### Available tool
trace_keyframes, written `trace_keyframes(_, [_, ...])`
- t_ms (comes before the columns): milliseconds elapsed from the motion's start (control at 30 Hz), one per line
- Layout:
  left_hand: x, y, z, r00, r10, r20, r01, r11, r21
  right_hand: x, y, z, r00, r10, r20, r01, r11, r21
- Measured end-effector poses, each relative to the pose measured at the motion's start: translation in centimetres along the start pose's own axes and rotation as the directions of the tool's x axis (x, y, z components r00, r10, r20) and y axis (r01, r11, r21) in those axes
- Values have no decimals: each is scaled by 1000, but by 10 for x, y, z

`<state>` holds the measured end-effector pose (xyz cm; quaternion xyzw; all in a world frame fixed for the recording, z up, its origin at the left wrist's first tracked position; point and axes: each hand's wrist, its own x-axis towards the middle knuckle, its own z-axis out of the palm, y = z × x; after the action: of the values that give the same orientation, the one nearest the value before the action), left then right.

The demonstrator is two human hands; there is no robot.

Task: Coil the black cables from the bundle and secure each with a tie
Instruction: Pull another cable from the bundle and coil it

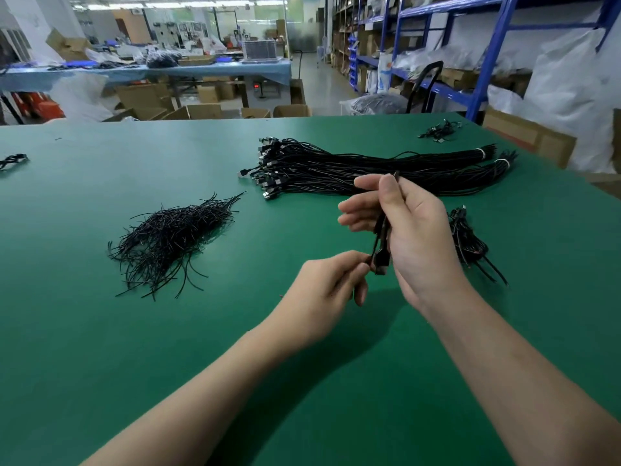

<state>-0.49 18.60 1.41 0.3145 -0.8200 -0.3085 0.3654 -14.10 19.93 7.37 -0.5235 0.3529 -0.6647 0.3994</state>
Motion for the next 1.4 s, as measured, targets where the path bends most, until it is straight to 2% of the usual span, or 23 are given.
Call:
trace_keyframes(100, [-4,6,-3,998,46,37,-50,991,123,6,6,-1,998,-64,4,62,964,-257])
trace_keyframes(200, [-4,12,-12,989,147,10,-144,949,281,3,13,-6,989,-87,117,134,859,-494])
trace_keyframes(300, [-3,11,-31,961,269,-58,-226,892,392,-1,19,-14,972,7,235,164,698,-697])
trace_keyframes(333, [-2,10,-38,950,305,-66,-254,878,406,-3,22,-16,961,65,268,155,676,-720])
trace_keyframes(433, [0,7,-49,931,361,-53,-302,845,442,-8,26,-19,907,242,344,26,784,-620])
trace_keyframes(533, [1,2,-50,931,349,-106,-293,888,354,-11,28,-20,839,340,425,-141,890,-434])
trace_keyframes(667, [4,-7,-53,937,226,-265,-173,962,211,-17,31,-25,765,437,473,-371,900,-230])
trace_keyframes(767, [3,-15,-53,955,137,-263,-111,988,110,-21,33,-31,718,447,534,-458,880,-121])
trace_keyframes(833, [1,-20,-53,968,134,-213,-112,987,111,-24,34,-34,710,445,546,-479,873,-89])
trace_keyframes(1000, [-2,-23,-49,968,243,-64,-215,933,287,-27,37,-37,687,473,552,-503,857,-108])
trace_keyframes(1200, [-4,-25,-46,985,174,-15,-164,948,273,-27,37,-39,642,530,554,-517,833,-198])
trace_keyframes(1267, [-6,-25,-44,986,169,-1,-161,937,311,-28,36,-39,657,539,527,-485,838,-252])
trace_keyframes(1400, [-7,-26,-42,988,152,22,-151,929,339,-28,35,-34,742,500,446,-373,862,-345])
